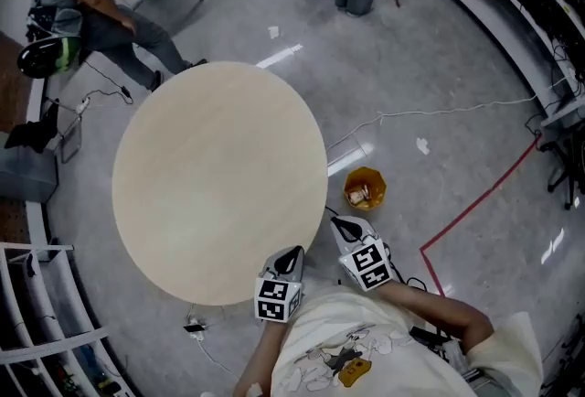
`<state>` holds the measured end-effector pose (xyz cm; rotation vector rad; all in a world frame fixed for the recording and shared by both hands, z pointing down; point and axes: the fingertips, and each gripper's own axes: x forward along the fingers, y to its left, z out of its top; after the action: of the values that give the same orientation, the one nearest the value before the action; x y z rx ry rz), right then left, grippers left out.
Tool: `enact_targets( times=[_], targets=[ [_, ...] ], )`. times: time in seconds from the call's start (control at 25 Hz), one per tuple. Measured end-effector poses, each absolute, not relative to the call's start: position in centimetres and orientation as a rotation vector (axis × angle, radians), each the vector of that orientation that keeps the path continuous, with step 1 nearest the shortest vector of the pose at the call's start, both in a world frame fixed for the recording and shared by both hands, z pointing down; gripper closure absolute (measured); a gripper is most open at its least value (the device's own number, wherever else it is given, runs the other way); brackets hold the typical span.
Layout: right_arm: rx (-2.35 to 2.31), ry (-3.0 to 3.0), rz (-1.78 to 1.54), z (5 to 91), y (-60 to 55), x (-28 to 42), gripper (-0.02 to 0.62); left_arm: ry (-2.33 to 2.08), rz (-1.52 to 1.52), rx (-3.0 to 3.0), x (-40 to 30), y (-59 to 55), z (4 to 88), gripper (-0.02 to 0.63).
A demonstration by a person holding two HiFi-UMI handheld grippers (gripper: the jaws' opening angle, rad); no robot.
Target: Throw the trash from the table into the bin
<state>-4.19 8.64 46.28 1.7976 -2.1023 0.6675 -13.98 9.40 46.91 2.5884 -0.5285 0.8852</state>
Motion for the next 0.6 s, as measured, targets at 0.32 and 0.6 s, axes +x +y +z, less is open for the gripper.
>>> enact_targets(
  times=[0.32,0.6],
  targets=[
    [1.684,-2.288,0.497,39.4,5.8,-16.0,0.590,-0.628,0.748,2.564,-19.6,7.5,42.9,0.600],
    [1.661,-2.280,0.479,40.4,3.9,-16.5,0.589,-0.662,0.706,2.558,-20.8,5.7,43.0,0.600]
  ],
)
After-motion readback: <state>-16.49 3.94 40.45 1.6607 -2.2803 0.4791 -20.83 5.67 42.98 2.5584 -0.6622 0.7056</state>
